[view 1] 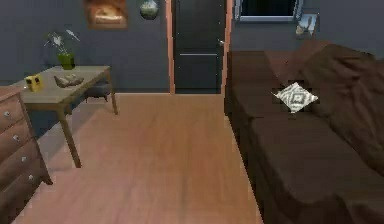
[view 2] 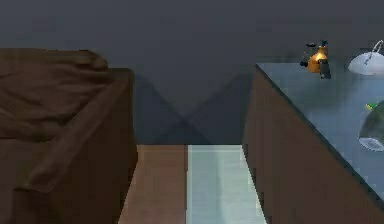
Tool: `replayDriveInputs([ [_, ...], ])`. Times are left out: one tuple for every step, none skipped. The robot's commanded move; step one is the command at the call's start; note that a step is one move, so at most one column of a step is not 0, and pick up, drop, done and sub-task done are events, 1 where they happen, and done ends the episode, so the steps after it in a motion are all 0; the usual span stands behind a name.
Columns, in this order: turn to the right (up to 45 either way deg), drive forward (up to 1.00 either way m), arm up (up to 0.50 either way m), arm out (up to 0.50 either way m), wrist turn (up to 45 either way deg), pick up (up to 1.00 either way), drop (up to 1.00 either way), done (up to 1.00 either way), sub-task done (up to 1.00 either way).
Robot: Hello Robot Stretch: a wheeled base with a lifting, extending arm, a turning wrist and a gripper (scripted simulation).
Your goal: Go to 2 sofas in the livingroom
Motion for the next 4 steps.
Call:
replayDriveInputs([
  [30.0,0.0,0.0,0.0,0.0,0.0,0.0,0.0,0.0],
  [0.0,0.0,0.0,0.0,0.0,0.0,0.0,0.0,1.0],
  [-42.0,0.0,0.0,0.0,0.0,0.0,0.0,0.0,0.0],
  [0.0,1.0,0.0,0.0,0.0,0.0,0.0,0.0,0.0],
])
